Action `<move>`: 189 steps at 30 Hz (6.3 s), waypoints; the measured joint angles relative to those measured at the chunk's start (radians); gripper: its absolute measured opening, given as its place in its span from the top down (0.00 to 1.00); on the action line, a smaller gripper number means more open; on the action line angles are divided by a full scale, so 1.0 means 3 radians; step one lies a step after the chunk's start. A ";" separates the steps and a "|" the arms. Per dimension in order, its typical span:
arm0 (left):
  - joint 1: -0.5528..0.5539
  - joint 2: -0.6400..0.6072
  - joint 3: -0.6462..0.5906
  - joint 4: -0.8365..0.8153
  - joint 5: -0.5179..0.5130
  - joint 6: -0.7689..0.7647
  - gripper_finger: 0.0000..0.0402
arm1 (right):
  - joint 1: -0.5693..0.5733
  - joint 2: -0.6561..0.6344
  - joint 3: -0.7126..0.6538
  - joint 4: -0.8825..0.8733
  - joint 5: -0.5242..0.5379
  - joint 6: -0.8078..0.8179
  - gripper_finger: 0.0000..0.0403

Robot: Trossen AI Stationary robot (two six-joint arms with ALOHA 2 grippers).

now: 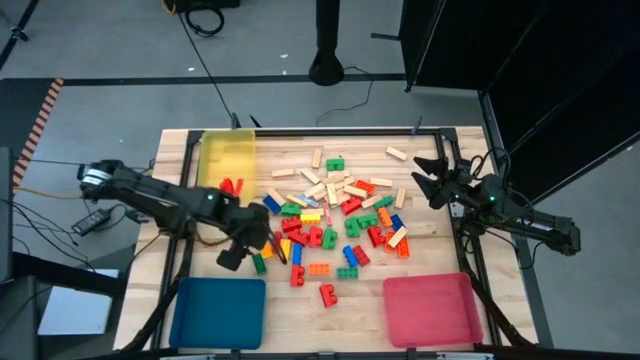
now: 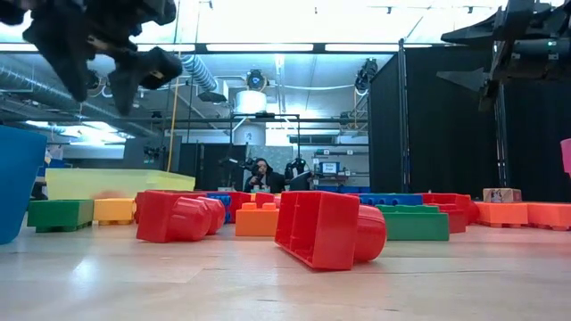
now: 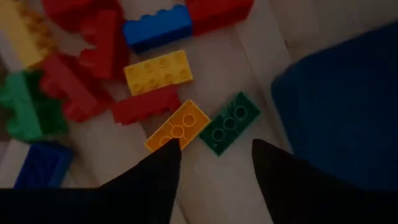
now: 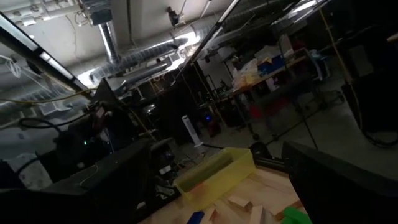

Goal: Sort blocks by size
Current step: Put the yellow game piece into the blue bin, then put the green game piece into the blue bin

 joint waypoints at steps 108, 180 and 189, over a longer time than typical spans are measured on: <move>-0.2135 0.0046 0.0278 0.0231 -0.0623 -0.4155 0.80 | 0.0003 0.0001 -0.0001 -0.0217 -0.0024 0.0284 0.07; -0.0351 0.0422 -0.1276 0.1772 -0.0056 0.0976 0.69 | 0.0002 0.0001 -0.0001 -0.0217 0.0013 0.0782 0.07; -0.0213 0.0401 -0.0655 0.1128 -0.0528 0.0519 0.69 | 0.0001 0.0000 -0.0001 -0.0216 0.0005 0.0777 0.07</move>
